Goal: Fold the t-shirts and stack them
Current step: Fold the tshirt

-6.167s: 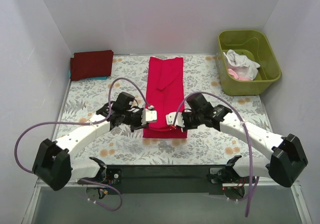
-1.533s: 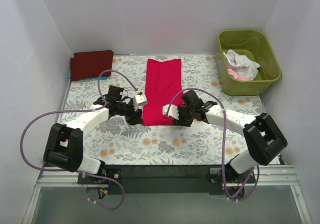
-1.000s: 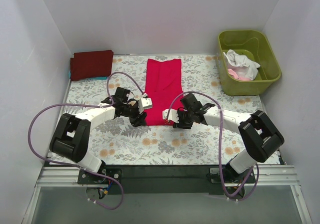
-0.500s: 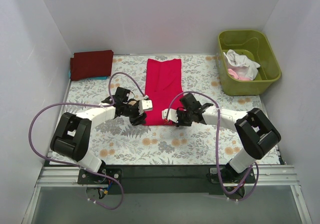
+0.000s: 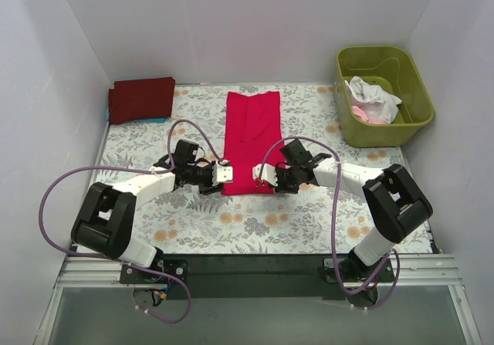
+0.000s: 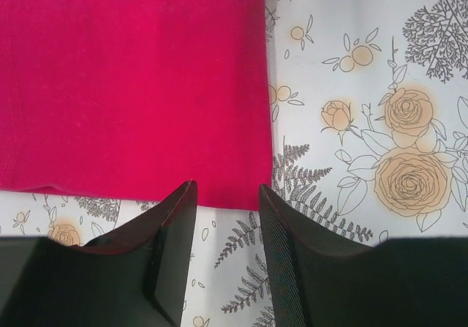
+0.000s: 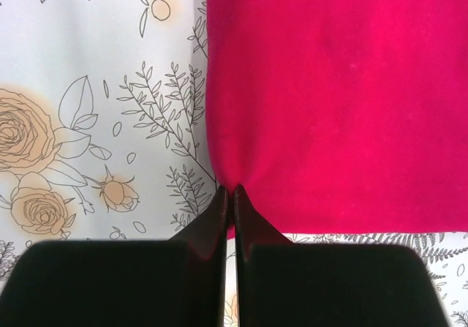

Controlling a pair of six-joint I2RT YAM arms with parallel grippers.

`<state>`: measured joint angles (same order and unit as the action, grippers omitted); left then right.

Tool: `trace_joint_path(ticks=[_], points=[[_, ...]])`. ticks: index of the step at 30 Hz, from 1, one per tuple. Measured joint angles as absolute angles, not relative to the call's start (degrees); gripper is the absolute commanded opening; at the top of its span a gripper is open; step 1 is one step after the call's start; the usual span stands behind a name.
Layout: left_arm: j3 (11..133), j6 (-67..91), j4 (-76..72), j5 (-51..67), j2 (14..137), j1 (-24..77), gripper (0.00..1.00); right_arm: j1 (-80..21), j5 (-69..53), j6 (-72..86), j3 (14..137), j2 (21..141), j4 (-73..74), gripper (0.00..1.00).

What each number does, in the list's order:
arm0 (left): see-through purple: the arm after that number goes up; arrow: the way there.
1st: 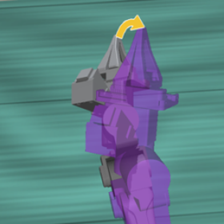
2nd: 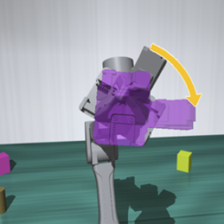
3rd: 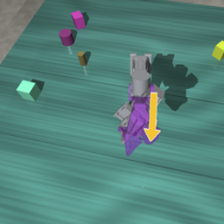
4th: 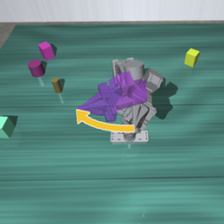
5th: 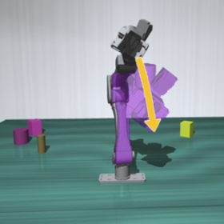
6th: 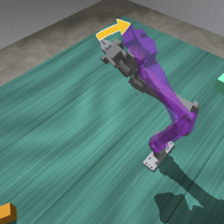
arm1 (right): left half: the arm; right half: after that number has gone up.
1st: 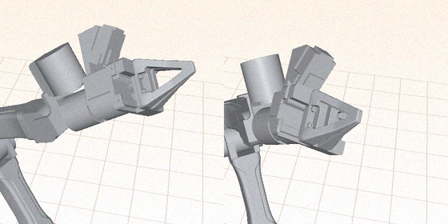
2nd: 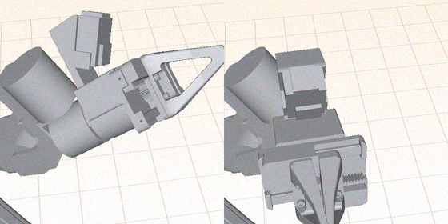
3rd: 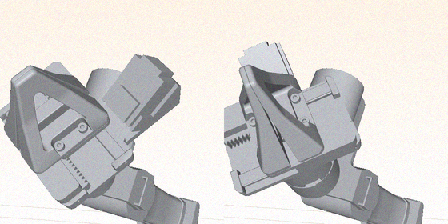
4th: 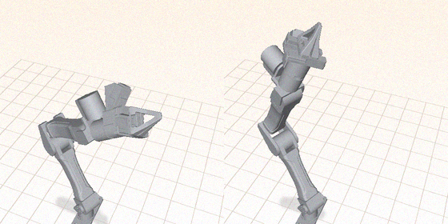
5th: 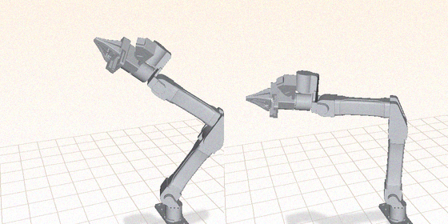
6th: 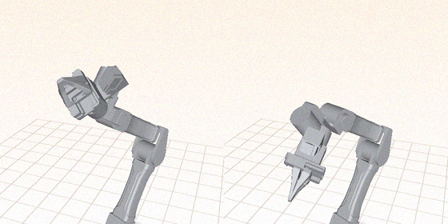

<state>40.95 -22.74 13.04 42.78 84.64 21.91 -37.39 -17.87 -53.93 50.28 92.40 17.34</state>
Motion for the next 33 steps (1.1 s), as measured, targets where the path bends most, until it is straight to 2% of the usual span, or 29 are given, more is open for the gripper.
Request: trace_joint_path(ticks=[13,16,19,24,33], points=[[39.88,-27.44,13.74,43.13,86.00,24.99,0.37,-37.08,-18.72,-53.01,51.29,92.75,19.70,0.01],[39.75,-28.10,13.76,41.58,88.27,24.99,0.33,-36.93,-19.03,-52.90,51.29,92.75,19.79,0.01],[39.81,-28.34,13.17,41.34,89.76,24.93,0.24,-36.75,-19.35,-52.86,51.31,92.75,19.94,0.01],[40.25,-29.34,13.69,40.97,89.76,24.99,0.00,-36.75,-19.66,-52.69,51.46,92.73,20.69,0.01],[47.37,-23.86,21.93,40.42,89.12,24.88,0.00,-34.74,-19.86,-51.51,55.59,89.54,26.06,0.01]])
